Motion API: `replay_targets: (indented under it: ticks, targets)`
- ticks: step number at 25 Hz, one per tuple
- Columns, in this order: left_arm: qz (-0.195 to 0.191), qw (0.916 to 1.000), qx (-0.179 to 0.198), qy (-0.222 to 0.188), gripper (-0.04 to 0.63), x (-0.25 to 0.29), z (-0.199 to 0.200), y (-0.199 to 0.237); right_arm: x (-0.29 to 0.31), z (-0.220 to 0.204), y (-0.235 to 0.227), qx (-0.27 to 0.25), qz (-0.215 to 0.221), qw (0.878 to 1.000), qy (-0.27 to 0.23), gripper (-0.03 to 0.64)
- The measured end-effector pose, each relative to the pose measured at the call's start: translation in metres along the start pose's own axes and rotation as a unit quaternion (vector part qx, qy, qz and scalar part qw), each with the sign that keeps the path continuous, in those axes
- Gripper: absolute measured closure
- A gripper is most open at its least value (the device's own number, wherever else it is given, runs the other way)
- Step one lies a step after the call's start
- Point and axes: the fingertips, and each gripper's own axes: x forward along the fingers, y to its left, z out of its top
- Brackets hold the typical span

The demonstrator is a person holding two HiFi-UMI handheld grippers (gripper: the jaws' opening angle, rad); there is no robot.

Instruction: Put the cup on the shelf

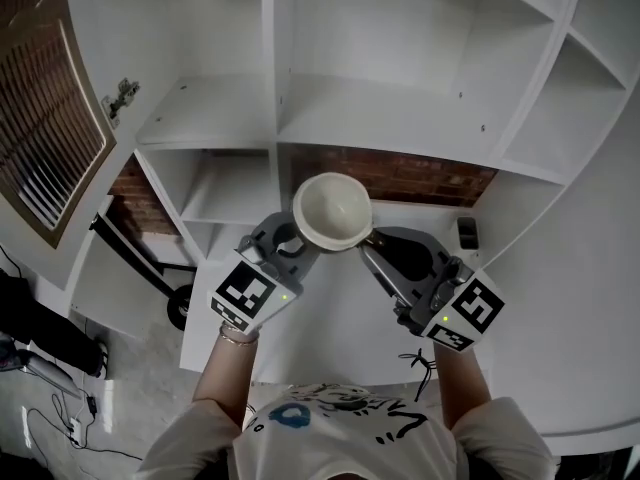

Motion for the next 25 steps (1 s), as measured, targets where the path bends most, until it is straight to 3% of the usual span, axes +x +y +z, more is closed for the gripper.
replay_targets:
  ticks: [15,20,25]
  targets:
    - [0.043,0.9983,0.037,-0.011,0.58,0.033,0.046,0.052,0.021,0.049,-0.064,-0.011,-0.017,0.999,-0.028,0.555]
    - [0.066,0.9974,0.028,-0.007,0.58,0.043,0.049,0.074,0.035,0.06,-0.086,-0.02,-0.032,0.999,-0.026,0.555]
    - [0.09,0.9958,0.018,-0.002,0.58,0.05,0.054,0.093,0.044,0.065,-0.111,0.008,-0.041,0.999,-0.033,0.555]
